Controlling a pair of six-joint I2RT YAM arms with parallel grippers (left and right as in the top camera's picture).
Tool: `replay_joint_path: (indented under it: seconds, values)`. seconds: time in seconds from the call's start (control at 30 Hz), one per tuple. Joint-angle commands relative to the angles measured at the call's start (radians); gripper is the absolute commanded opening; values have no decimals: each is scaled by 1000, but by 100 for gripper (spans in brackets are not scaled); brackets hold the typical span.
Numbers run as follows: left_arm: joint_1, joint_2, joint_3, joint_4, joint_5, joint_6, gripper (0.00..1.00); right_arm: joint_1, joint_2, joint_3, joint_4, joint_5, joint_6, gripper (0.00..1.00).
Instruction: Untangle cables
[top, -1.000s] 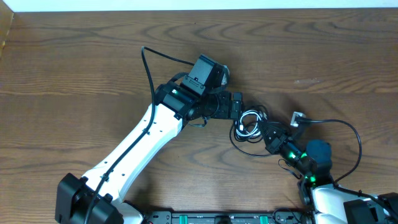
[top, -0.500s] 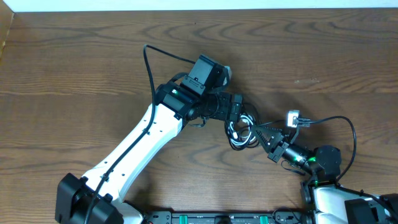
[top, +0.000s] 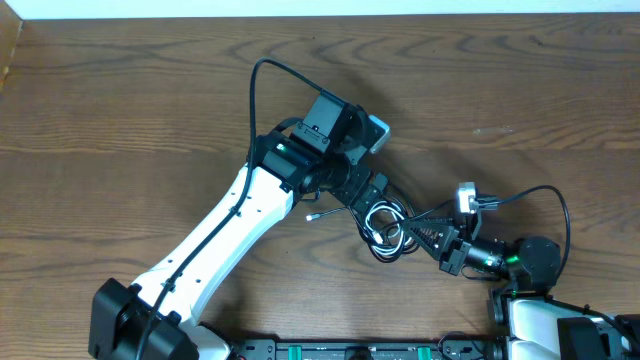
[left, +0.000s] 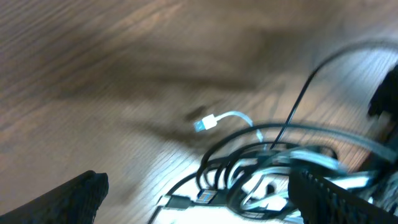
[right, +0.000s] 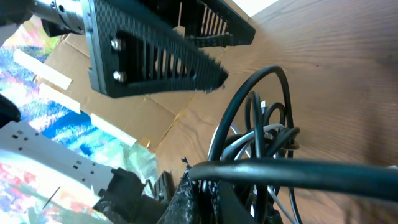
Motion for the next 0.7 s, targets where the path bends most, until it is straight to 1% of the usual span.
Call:
replay_joint_path:
  seconds: [0.0,0.23,0.3,0.33,0.4,0.6,0.67]
  values:
    - [2,12,8,-37,-13,153,98,-33,-2,7,12,-51,-22,1]
    - [2,12,8,-87,0,159,98,-44,-2,8,11,-130,-27,1]
    - [2,12,5,-94,50,188,97,-44,-2,8,11,-149,-4,1]
    - [2,12,2,-97,110,225,97,-44,-2,8,12,-149,18,1]
    - [2,12,-6,-97,163,256,98,-44,-2,8,11,-149,19,1]
    - [2,12,-54,-98,222,293,97,-44,-2,8,11,-147,45,1]
    - [2,12,-69,-114,270,331,97,-44,-2,8,11,-146,45,1]
